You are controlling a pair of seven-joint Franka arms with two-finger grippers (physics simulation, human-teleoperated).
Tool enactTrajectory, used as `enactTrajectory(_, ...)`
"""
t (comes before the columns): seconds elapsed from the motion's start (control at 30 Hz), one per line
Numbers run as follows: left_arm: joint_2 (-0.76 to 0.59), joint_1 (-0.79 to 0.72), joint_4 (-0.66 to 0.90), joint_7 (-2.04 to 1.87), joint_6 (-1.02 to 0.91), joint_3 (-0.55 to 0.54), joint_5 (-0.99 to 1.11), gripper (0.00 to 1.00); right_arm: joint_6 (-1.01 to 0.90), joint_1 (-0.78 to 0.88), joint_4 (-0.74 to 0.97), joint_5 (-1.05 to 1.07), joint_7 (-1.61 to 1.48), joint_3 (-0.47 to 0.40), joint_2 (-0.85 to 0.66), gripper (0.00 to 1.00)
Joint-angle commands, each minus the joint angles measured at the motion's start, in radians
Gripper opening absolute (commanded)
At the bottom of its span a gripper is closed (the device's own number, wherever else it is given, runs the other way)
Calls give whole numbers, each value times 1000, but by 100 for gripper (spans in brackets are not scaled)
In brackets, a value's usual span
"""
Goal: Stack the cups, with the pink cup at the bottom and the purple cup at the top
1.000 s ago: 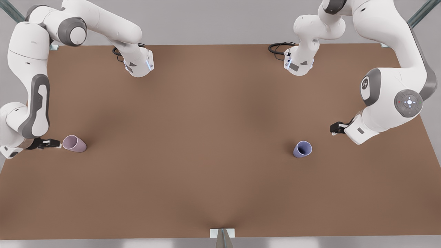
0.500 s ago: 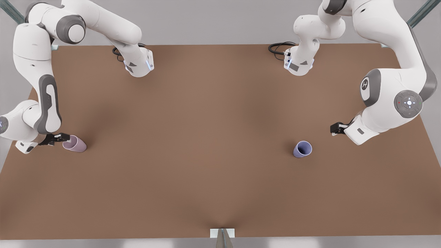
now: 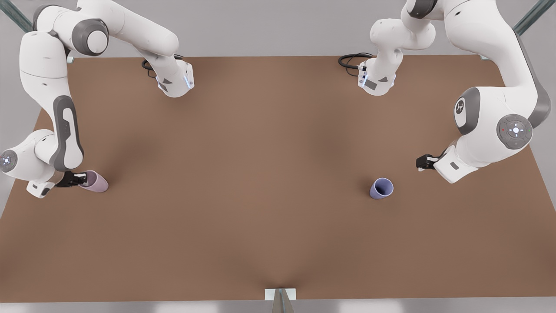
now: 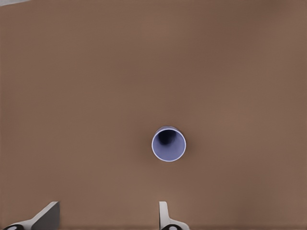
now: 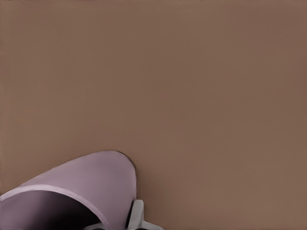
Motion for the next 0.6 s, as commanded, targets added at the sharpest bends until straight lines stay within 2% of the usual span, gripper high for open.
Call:
enactTrajectory(0.0, -2, 0, 1, 1, 0, 0, 1, 100, 0, 2, -2, -20, -28, 10, -11, 21)
enactTrajectory(0.1, -2, 0, 1, 1, 0, 0, 1, 100, -73, 16, -29, -23, 80, 69, -92, 21)
enactTrajectory(0.2, -2, 2, -2, 1, 0, 0, 1, 100, -164, 48, -52, -23, 343, 213, -178, 21)
enactTrajectory(0.27, -12, 0, -50, 1, 41, 0, -1, 100, -184, 180, -49, -19, 557, 224, -186, 21)
enactTrajectory(0.43, -12, 0, -96, 1, 116, -1, -4, 100, -182, 604, 146, 89, 1195, 230, -74, 21)
enactTrajectory(0.47, -14, 0, -108, 1, 130, -1, -4, 100, -187, 718, 254, 89, 1363, 221, -3, 21)
enactTrajectory(0.57, -14, 0, -113, 1, 132, -1, -4, 100, -185, 917, 552, 90, 1710, 196, 218, 21)
